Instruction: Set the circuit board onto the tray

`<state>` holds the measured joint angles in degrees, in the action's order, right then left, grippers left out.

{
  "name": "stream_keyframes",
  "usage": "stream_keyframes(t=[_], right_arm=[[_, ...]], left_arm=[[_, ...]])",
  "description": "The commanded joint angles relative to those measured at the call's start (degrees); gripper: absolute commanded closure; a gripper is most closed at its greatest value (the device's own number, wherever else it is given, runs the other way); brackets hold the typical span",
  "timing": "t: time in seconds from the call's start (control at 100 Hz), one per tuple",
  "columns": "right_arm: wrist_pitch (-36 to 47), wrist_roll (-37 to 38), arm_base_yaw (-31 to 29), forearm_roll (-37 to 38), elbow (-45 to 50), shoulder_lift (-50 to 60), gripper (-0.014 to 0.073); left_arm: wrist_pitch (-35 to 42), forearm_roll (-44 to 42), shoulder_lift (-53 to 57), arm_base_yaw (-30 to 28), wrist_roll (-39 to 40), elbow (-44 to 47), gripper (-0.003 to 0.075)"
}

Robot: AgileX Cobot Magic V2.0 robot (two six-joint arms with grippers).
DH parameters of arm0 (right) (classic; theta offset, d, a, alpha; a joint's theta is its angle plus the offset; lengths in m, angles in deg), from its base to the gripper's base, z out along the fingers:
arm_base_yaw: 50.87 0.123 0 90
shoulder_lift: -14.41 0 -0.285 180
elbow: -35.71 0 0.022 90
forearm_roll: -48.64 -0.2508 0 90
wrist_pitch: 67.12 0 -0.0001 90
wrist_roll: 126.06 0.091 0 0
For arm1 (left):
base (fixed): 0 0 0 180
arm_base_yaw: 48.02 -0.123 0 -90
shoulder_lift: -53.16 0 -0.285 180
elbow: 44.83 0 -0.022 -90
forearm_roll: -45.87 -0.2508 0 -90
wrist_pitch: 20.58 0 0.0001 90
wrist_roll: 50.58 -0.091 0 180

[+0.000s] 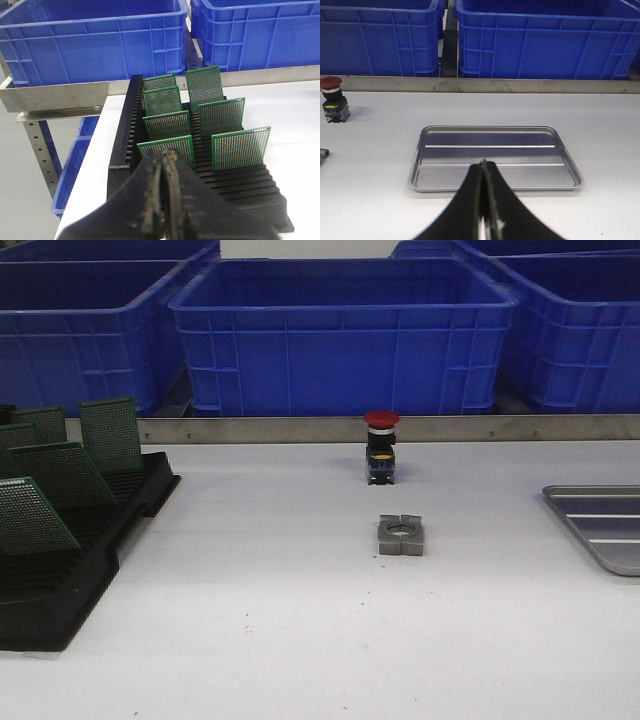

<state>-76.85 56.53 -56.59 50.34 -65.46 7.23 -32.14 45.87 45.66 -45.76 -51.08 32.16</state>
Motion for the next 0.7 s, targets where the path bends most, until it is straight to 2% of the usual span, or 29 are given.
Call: stream_keyframes(t=[0.0,0.4,0.69], right_arm=[[4.68,-0.23,0.06,0.09,0.04,1.10,0.0652],[4.68,-0.23,0.06,0.09,0.04,1.10,0.0652],[4.64,-0.23,0.06,0.09,0.04,1.10,0.0652]], left_arm=[[4.81,0.55,1.91,0.38,0.50,1.66,0.0737],[7.89,-0.31,1.91,0.38,0.50,1.66,0.0737],[9.09,4.18,1.91,0.05,0.50,-1.52,0.0738]])
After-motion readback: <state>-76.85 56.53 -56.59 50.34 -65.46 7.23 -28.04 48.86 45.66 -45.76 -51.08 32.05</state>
